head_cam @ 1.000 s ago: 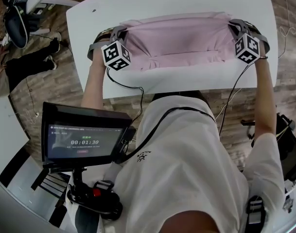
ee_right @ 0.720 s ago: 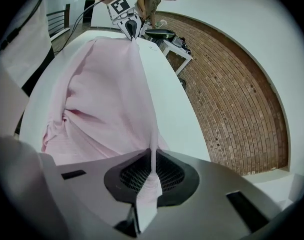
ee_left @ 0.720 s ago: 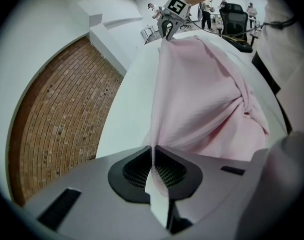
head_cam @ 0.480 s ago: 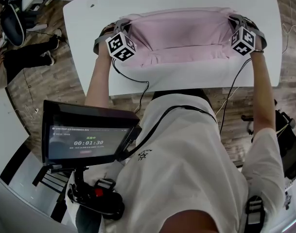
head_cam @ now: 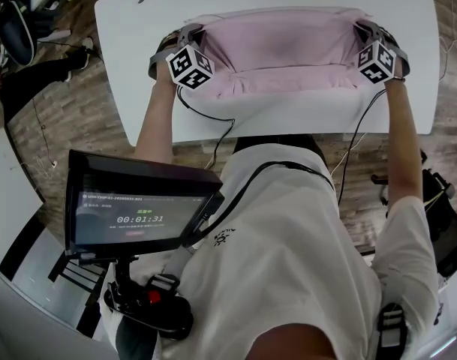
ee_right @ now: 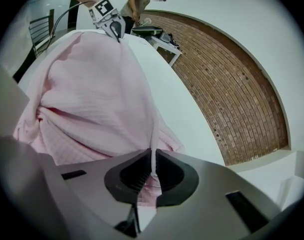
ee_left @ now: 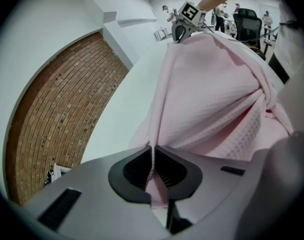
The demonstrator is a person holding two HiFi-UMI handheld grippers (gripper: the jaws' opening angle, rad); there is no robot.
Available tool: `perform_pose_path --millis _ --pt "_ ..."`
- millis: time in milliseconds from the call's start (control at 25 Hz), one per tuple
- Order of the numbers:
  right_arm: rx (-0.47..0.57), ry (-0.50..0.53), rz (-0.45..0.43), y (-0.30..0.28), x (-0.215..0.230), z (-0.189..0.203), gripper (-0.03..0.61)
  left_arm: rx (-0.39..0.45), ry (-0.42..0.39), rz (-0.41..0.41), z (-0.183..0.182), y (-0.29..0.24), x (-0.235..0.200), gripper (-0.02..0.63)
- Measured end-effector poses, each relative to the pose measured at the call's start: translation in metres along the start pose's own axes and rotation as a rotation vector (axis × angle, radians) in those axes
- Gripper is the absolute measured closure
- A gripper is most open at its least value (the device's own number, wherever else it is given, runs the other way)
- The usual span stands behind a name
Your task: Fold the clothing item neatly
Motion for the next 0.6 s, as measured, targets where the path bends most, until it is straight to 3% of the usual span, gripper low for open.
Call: perform_pose_path --millis 240,320,400,480,600 --pt "0.031 -0.100 -0.052 -0.006 0.004 -0.001 0.555 0.049 0.214 0.033 0.005 -0.009 -0.002 0.595" --pt "0.120 -0.217 -0.059 -0.007 0.008 -0.001 0.549 0.079 0.356 -0.008 0.008 -0.007 -0.012 0.551" --pt "0.236 -0.367 -0.039 -0.002 0.011 0.004 0.458 0.120 0.570 -0.067 0.011 0.003 -0.031 0.467" --pt "0.337 -0.484 -0.009 0.008 0.012 0.009 0.431 0.136 0.752 -0.115 0.017 0.018 -0.048 0.427" --pt "0.413 -0.547 0.037 0.026 0.009 0.016 0.431 0.143 0.866 -0.150 0.022 0.032 -0.055 0.400"
Point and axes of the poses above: the fingertips, and each gripper's own axes: y backward along the fingers, x to its right, z out of its underside, the point moved 3 cm from there along y, backward along the fingers, and after that the axes turned 15 degrees about -z, right-handed, at the moved point
